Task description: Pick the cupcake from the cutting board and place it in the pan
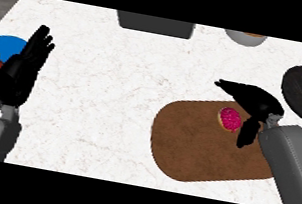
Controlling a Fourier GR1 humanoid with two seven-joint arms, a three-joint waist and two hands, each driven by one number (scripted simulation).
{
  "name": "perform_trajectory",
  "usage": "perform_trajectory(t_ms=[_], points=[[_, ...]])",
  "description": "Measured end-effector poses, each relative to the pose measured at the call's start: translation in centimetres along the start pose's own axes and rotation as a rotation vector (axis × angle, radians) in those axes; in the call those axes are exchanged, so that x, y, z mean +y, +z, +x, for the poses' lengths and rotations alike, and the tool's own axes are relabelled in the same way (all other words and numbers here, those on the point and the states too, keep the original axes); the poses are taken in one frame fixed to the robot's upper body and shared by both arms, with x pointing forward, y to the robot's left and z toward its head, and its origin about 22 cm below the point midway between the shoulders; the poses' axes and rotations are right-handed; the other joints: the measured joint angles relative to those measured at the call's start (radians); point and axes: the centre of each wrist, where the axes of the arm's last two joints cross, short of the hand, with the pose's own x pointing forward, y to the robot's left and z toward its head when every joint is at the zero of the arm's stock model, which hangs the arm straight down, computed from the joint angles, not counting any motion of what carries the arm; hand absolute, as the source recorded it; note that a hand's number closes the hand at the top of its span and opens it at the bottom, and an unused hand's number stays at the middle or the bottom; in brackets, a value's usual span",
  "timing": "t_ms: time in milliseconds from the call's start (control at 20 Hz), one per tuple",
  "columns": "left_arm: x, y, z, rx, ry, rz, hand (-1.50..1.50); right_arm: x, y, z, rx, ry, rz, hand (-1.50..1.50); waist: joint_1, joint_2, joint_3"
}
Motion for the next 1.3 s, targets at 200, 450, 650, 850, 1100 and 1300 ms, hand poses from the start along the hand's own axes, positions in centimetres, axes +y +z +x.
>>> perform_trajectory(t_ms=[200,450,650,850,1100,1300], points=[[-0.5,0.1,-0.5,0.002,0.005,0.0,0.0,0.9,-0.9,-0.1,0.013,0.008,0.028,-1.5,-0.001,0.0,0.0],[-0.5,-0.2,-1.0,-0.001,0.001,-0.005,0.0,1.9,-1.7,-0.1,0.016,0.007,0.068,1.5,-0.002,0.0,0.0],[-0.4,-0.6,-0.6,-0.004,-0.002,-0.008,0.0,2.8,-1.9,-0.1,-0.061,0.031,0.096,1.5,-0.002,0.0,0.0],[-0.7,-0.2,-0.7,-0.002,0.001,-0.004,0.0,2.9,-1.9,-0.6,-0.106,0.062,0.083,1.5,-0.001,0.0,0.0],[-0.5,-0.4,-0.4,0.001,-0.003,-0.005,0.0,3.2,-1.7,-0.5,-0.121,0.072,0.065,1.5,-0.003,-0.001,0.0],[-0.5,-0.4,-1.0,0.007,-0.004,0.004,0.0,3.2,-1.4,0.0,-0.076,0.036,-0.024,1.5,-0.006,-0.002,0.0]])
